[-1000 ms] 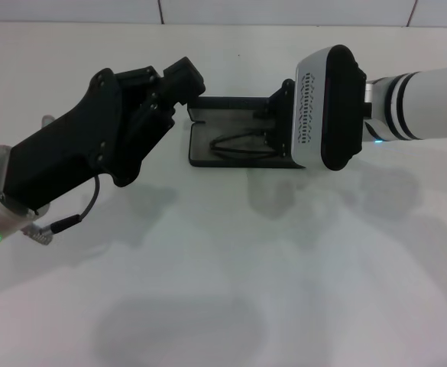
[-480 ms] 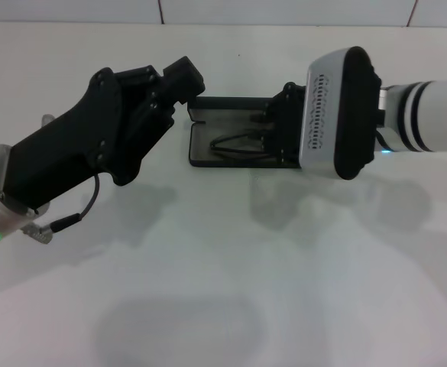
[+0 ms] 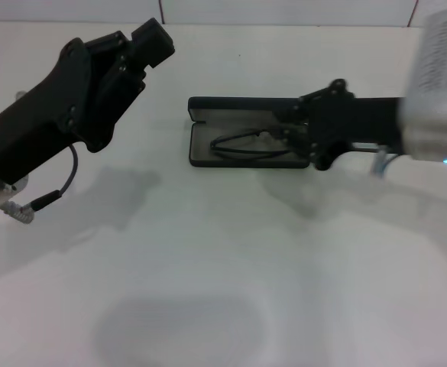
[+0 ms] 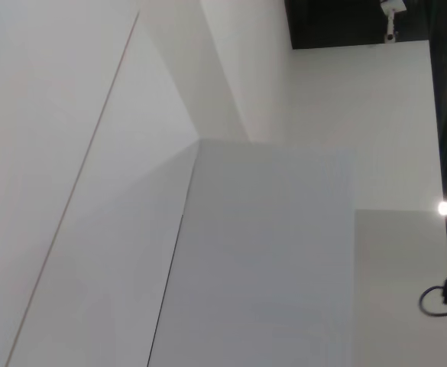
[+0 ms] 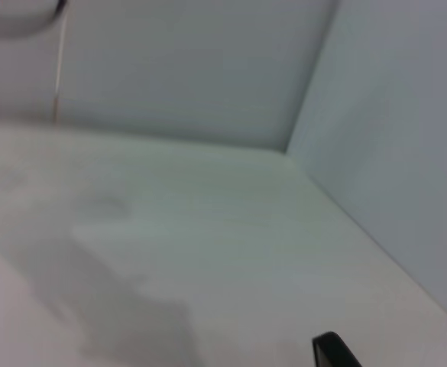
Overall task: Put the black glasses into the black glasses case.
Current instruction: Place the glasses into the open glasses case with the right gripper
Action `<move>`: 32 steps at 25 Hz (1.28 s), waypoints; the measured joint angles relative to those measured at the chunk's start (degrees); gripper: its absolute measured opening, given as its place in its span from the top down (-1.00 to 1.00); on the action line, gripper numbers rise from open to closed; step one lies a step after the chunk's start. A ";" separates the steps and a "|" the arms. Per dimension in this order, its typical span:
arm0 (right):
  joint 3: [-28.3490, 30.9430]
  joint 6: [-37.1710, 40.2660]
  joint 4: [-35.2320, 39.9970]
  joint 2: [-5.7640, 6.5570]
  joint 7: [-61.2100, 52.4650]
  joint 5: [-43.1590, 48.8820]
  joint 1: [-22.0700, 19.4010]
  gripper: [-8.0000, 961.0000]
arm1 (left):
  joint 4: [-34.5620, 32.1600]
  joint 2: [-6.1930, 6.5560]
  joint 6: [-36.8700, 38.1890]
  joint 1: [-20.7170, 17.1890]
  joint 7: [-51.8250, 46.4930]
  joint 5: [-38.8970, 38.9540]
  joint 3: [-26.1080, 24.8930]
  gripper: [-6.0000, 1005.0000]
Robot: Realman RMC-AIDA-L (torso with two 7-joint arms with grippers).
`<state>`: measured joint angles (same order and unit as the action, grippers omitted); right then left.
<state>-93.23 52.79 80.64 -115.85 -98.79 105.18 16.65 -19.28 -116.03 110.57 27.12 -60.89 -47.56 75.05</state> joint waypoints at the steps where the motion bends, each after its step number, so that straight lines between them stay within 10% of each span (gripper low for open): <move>1: 2.57 2.69 -0.01 0.02 0.00 -2.03 -1.09 0.63 | 0.01 0.00 -0.01 0.19 -0.03 -0.01 0.01 0.90; 17: 37.42 21.97 -17.66 0.71 6.98 -4.37 -1.24 0.66 | 0.38 -0.94 -3.82 1.64 0.24 -1.58 0.21 0.90; 32: 38.43 22.04 -38.65 3.01 11.59 -2.42 12.97 0.91 | 3.01 -1.51 -4.08 1.24 1.70 -1.66 0.36 0.90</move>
<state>-54.80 74.83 41.99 -112.84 -87.20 102.76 29.62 -16.26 -117.54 106.50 28.36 -59.18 -49.22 75.41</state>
